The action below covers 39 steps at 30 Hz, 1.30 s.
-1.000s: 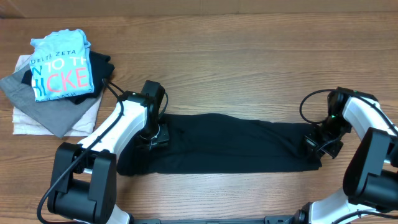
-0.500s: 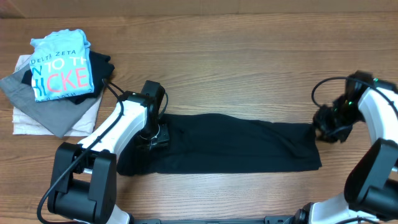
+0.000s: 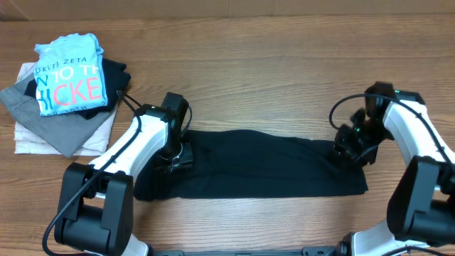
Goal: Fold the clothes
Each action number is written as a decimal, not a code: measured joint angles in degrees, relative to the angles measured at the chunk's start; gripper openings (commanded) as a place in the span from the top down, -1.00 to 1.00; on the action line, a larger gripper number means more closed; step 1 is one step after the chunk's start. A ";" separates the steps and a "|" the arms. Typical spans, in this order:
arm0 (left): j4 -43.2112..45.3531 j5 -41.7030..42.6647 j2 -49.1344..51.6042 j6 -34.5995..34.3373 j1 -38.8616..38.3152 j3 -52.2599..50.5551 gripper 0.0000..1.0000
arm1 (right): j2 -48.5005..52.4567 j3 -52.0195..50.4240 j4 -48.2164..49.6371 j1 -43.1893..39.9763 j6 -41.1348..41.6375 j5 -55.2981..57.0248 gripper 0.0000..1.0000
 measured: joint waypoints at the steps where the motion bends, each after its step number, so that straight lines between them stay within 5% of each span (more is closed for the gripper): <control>1: -0.09 -0.02 0.00 0.00 0.00 0.00 0.10 | 0.37 -0.87 0.26 -0.07 0.04 0.42 0.17; 16: -4.81 -2.60 0.00 -0.02 0.00 -0.04 0.10 | 1.40 -6.21 2.10 -8.09 8.92 12.70 0.21; 29: -5.31 -3.72 0.00 0.00 0.11 -0.04 0.13 | 1.44 -3.98 -1.14 -11.85 9.57 13.44 0.01; 35: -7.21 -3.19 0.00 0.22 3.45 1.66 -0.09 | 1.51 3.34 -3.21 -13.42 2.60 9.18 -0.38; 39: -6.99 -1.22 -0.02 0.83 6.14 4.79 -0.32 | 1.51 3.45 -2.62 -13.46 -1.25 7.08 -0.38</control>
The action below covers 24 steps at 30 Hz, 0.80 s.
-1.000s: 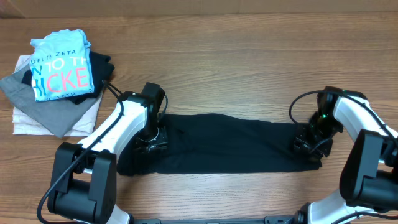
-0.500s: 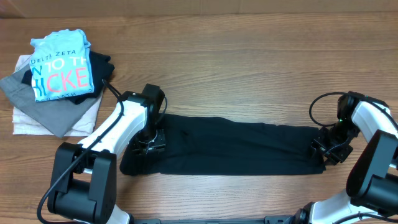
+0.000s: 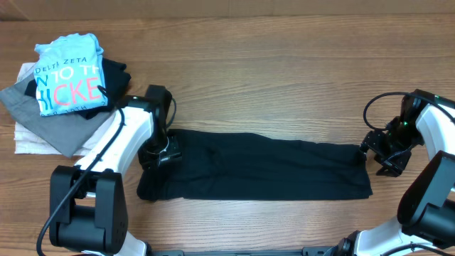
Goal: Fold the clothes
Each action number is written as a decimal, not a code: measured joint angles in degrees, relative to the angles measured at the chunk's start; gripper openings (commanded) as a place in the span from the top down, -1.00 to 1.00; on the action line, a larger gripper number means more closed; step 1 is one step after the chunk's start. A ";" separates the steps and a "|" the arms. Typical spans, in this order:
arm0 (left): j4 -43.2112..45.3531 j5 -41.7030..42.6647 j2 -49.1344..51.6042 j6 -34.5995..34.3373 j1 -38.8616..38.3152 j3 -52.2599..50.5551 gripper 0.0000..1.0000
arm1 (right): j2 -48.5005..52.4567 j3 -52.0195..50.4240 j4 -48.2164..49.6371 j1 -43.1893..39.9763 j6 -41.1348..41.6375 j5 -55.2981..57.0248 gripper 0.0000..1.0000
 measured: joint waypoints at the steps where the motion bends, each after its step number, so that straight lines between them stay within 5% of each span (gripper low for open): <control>1: 0.02 0.39 0.00 0.31 0.26 0.26 -0.32 | 0.00 -0.15 0.24 -0.02 -0.87 -0.31 -0.38; 24: -0.17 2.34 0.00 0.52 0.31 0.39 -0.33 | 0.00 -10.95 11.15 0.55 -7.50 -5.27 -0.31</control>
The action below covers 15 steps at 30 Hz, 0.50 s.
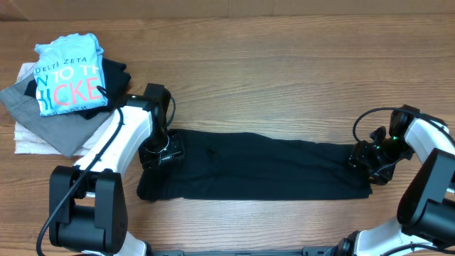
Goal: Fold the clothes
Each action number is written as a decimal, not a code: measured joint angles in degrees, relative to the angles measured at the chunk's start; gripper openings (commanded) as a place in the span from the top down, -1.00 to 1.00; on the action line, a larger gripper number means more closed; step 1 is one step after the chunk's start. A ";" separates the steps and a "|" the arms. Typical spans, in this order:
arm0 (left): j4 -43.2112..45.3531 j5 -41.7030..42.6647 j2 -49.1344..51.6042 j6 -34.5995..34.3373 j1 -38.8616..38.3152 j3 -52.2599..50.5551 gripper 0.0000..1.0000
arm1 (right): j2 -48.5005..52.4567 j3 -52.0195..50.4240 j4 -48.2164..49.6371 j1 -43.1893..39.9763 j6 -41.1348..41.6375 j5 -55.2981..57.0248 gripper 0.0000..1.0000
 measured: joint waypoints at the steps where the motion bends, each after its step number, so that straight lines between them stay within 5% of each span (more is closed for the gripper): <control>1: 0.00 0.02 0.00 0.00 0.00 0.00 -0.33 | 0.00 -0.39 0.83 0.35 -0.13 -0.15 -0.32; 6: 0.02 0.20 0.00 0.00 0.00 0.00 -0.33 | -0.98 -2.08 3.17 1.44 -0.33 0.42 -0.11; 12: 0.33 0.20 0.00 0.00 0.00 0.00 -0.32 | -1.03 -2.75 3.76 1.53 -0.63 0.02 0.92; 15: 0.94 0.44 0.00 0.00 0.00 0.00 -0.31 | -1.03 -2.67 3.69 1.75 -0.63 -0.28 0.92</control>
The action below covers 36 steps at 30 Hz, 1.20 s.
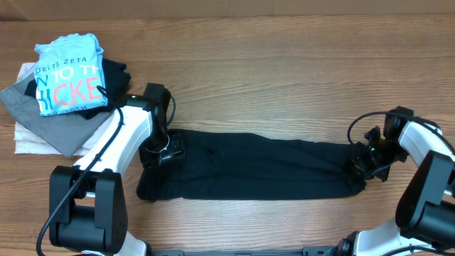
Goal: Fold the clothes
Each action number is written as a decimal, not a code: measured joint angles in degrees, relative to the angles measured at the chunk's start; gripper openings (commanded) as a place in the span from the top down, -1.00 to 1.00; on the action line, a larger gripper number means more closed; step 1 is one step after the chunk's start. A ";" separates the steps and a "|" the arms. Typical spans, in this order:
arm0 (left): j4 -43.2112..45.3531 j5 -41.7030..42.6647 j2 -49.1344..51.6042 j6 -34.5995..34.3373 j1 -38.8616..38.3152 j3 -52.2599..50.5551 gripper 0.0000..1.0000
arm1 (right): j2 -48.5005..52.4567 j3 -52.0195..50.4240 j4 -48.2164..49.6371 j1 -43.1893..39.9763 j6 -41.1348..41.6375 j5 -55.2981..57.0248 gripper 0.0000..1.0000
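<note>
A black garment (pixel 263 167) lies flat as a long strip across the front of the wooden table (pixel 284 78). My left gripper (pixel 161 153) sits on its upper left corner and looks shut on the cloth. At the strip's right end my right gripper (pixel 361 163) presses low against the edge of the cloth. Its fingers are too small and dark to show whether they are open or shut. The lower right corner of the strip looks slightly drawn in.
A pile of folded clothes (pixel 43 121) sits at the back left, topped by a light blue printed shirt (pixel 70 84), with grey and white pieces underneath. The left arm's white link (pixel 121 146) runs beside that pile.
My right gripper has shifted a little left onto the strip's right end, and the lower right corner of the cloth has pulled in slightly. The left arm has not moved.
Both grippers stood on the ends of a shorter, rumpled strip. Then the left gripper was further left and the right one off the cloth to the right, the strip lying longer. After that the right gripper was back at the right edge, where it now rests.
</note>
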 measured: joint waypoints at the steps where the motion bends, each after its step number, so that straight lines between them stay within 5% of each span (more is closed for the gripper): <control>1: 0.33 0.20 0.00 0.00 0.00 0.00 -0.31 | 0.04 0.24 -0.31 0.04 0.07 0.04 0.92; 21: -0.87 1.53 -0.02 0.22 4.20 8.24 -0.36 | 1.40 25.35 -15.23 1.77 6.62 13.22 0.92; 36: -1.33 2.97 -0.02 0.24 4.20 8.24 -0.37 | 1.40 25.42 -15.21 28.76 14.19 13.90 0.92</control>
